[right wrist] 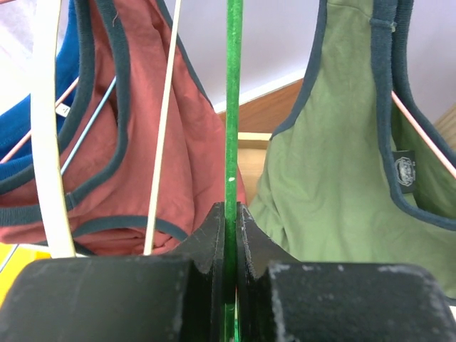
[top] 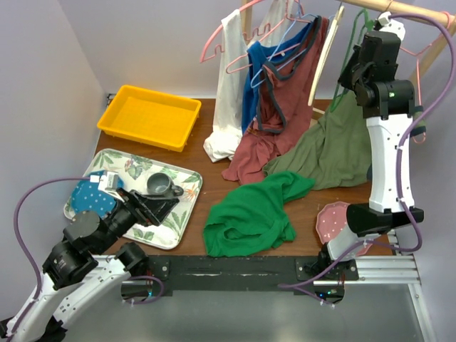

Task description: Place the tank top on the hanger

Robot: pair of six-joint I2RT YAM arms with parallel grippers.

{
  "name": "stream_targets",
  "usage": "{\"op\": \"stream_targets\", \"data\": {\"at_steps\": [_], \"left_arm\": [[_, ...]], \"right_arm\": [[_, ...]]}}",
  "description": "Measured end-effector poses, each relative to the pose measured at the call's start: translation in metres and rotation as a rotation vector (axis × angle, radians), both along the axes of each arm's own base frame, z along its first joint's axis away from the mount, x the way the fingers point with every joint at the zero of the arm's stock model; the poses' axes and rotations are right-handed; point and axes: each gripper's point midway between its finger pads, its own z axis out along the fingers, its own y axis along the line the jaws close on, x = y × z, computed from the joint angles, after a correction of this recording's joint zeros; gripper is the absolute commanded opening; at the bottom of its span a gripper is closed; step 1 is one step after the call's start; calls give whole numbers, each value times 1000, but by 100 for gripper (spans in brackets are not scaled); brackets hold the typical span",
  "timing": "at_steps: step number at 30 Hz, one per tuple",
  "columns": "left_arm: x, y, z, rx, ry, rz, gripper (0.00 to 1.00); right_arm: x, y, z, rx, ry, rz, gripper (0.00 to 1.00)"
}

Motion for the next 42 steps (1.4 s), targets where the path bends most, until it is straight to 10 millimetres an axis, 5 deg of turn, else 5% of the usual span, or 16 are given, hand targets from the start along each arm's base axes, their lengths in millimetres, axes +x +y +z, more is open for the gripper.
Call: {"op": "stream_targets", "data": {"at_steps": [5,15,29,42], "left_arm": [[-2,1,2,-4,3,0,91],[-1,0,3,-2,5,-5,91],[6,-18,14,56,-34,-65,92],[23,-57,44,301,-219,-253,95]], "right_arm": [[-11,-1,20,-14,-52,11,0],[-84,-1,75,-4,-215,61,0],[-150,4,43,-31,-198,147,0],[-269,13,37,-257,-333,365,0]]}}
